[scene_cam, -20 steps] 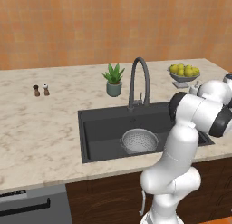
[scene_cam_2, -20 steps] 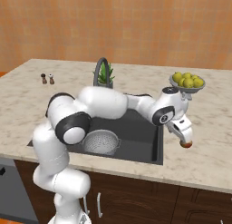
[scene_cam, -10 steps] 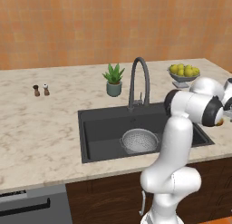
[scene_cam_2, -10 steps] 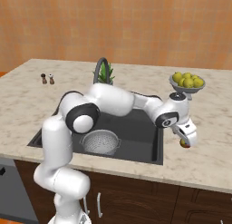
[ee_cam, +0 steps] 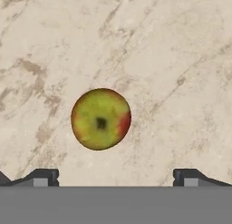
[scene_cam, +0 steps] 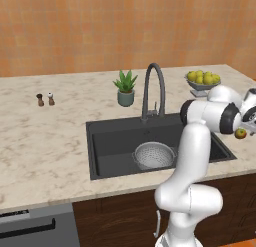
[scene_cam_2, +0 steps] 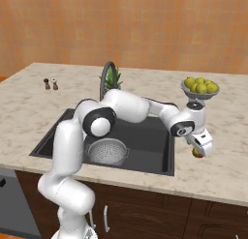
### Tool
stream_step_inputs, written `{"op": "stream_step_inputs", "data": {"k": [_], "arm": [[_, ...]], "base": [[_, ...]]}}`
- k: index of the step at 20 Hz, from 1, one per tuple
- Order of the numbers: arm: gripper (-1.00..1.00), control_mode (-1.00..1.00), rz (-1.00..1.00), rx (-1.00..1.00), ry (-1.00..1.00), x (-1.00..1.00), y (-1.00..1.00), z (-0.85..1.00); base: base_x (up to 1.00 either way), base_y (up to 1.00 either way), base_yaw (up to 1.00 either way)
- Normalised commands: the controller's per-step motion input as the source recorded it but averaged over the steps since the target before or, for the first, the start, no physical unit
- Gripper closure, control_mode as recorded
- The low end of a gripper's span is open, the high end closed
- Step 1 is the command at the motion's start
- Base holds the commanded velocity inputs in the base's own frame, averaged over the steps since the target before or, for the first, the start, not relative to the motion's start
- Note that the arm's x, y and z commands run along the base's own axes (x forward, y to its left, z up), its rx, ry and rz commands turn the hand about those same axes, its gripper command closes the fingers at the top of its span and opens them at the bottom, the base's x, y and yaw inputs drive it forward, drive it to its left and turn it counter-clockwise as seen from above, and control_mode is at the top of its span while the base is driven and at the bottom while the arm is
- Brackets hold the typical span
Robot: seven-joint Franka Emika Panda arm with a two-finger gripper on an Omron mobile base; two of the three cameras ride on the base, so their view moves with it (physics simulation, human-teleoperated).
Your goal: Put the colander in the sink, put the apple in the colander, and turn on the sink faucet and pour water over the colander.
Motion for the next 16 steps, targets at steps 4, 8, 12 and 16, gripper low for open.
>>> {"op": "stream_step_inputs", "data": {"k": [4,8,12,16], "arm": [[-1.0,-1.0,0.0,0.0,0.02,0.27,-0.12,-0.26],[-1.0,-1.0,0.0,0.0,0.04,0.25,-0.13,-0.24],[-1.0,-1.0,0.0,0.0,0.06,0.09,-0.15,-0.29],[-1.0,-1.0,0.0,0.0,0.08,0.04,-0.12,-0.28]], "base": [[0.0,0.0,0.0],[0.0,0.0,0.0],[0.0,0.0,0.0],[0.0,0.0,0.0]]}}
